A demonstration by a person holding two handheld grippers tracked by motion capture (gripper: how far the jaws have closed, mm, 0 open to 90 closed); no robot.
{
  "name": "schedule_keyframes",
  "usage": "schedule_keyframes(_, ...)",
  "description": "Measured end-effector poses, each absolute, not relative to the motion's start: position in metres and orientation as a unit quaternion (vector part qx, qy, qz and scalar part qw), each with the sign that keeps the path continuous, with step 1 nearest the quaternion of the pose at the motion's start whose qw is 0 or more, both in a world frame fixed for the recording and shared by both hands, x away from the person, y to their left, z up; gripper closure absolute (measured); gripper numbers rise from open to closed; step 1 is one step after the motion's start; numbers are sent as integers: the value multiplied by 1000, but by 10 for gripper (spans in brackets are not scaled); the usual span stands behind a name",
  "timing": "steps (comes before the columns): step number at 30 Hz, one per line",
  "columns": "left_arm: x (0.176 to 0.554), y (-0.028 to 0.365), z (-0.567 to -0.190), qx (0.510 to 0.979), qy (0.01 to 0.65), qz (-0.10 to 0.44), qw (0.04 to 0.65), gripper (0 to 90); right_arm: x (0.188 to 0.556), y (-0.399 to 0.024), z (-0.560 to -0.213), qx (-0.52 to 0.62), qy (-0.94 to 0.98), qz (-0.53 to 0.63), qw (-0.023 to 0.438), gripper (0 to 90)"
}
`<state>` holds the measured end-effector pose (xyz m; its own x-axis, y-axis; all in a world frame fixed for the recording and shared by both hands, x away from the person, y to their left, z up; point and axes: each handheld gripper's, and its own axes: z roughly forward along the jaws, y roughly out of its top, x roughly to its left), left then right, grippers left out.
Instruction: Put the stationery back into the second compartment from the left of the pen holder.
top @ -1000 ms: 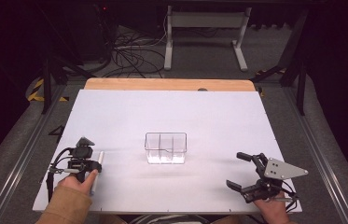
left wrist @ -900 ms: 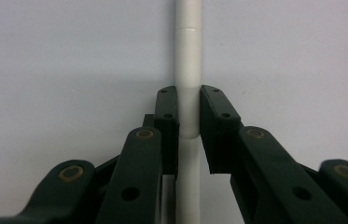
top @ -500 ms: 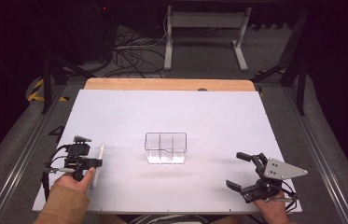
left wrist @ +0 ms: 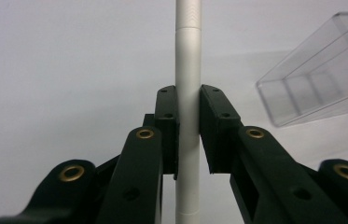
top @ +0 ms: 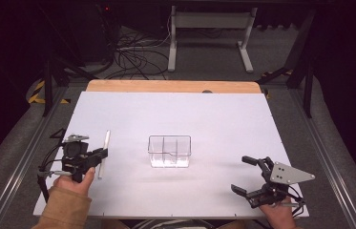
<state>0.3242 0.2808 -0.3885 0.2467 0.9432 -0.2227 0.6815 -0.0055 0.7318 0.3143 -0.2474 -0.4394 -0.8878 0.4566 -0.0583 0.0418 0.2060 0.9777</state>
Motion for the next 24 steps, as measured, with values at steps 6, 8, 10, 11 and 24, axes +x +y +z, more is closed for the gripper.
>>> schedule_keyframes(6,320,278,-378,686,552,186,437,781,314,-247,-439,164,758,607,172,39)
schedule_keyframes(8,319,277,-376,688,534,177,459,782,314,-247,-440,163,758,608,171,38)
schedule_keyframes(10,320,275,-373,690,520,175,472,781,313,-247,-439,162,758,608,172,37)
schedule_keyframes(11,320,274,-372,691,513,175,479,781,313,-247,-439,163,758,608,172,37)
schedule_keyframes(24,322,259,-357,687,436,183,552,782,312,-248,-440,165,757,608,173,37)
